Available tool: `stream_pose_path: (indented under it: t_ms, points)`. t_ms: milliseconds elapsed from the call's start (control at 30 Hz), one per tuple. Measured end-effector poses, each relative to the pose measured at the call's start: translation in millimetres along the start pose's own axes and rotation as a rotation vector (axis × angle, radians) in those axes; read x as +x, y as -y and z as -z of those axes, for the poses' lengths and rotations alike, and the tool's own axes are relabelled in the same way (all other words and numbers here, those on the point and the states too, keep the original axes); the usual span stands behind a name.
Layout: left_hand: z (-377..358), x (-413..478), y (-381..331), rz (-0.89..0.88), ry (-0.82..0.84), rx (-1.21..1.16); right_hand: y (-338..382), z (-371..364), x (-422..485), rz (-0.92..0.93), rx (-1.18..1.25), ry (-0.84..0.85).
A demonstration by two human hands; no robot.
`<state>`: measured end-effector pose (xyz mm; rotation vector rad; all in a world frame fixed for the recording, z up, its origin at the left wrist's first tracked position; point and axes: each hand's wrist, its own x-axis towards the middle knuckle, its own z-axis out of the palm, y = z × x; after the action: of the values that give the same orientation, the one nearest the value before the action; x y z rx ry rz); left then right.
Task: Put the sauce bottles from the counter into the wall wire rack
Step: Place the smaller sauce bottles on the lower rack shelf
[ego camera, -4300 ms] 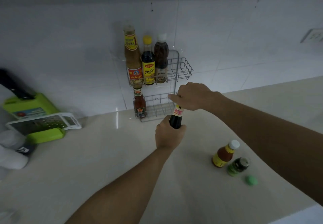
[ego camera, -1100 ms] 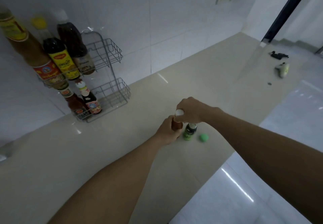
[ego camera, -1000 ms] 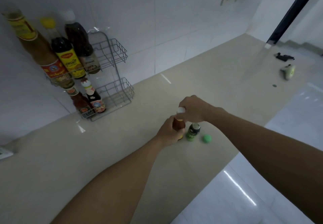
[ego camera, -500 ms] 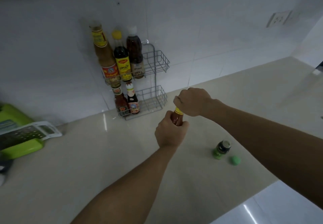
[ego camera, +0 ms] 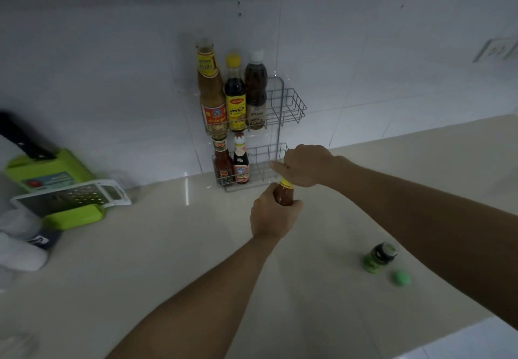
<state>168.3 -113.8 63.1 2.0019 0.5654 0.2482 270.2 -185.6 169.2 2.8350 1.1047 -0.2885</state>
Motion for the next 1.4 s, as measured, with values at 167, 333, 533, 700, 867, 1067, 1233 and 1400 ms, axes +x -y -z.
stream_pose_path:
  t_ms: [167, 333, 533, 700, 867, 1067, 1233, 1400]
  points:
    - [18.3, 11.8, 1.0, -0.052, 0.206, -0.197, -3.4, 3.9, -7.1, 0.242, 0.005, -0.197]
    - [11.9, 1.5, 1.0, 0.024, -0.007, 0.004, 13.0, 0.5, 0.3, -0.030, -0.117, -0.086]
    - [26.7, 12.1, 2.0, -0.049, 0.156, -0.183, 8.5, 3.6, 2.7, 0.154, 0.071, -0.202]
    - [20.5, 6.2, 5.4, -0.071, -0.048, -0.022, 26.2, -0.6, -2.5, 0.080, -0.191, -0.224]
    - [18.0, 10.2, 15.6, -0.023, 0.027, -0.108, 20.2, -19.4, 12.5, -0.035, 0.251, -0.180]
    - [29.6, 30.1, 15.7, 0.172, 0.169, -0.453, 11.9, -42.1, 10.8, -0.059, 1.155, 0.105]
    - [35.6, 51.3, 18.3, 0.237, 0.222, -0.576, 5.3, -60.0, 21.0, -0.085, 1.202, -0.089]
    - [40.7, 70.5, 30.1, 0.274, 0.171, -0.574, -4.9, -65.4, 38.0, -0.083, 0.958, -0.260]
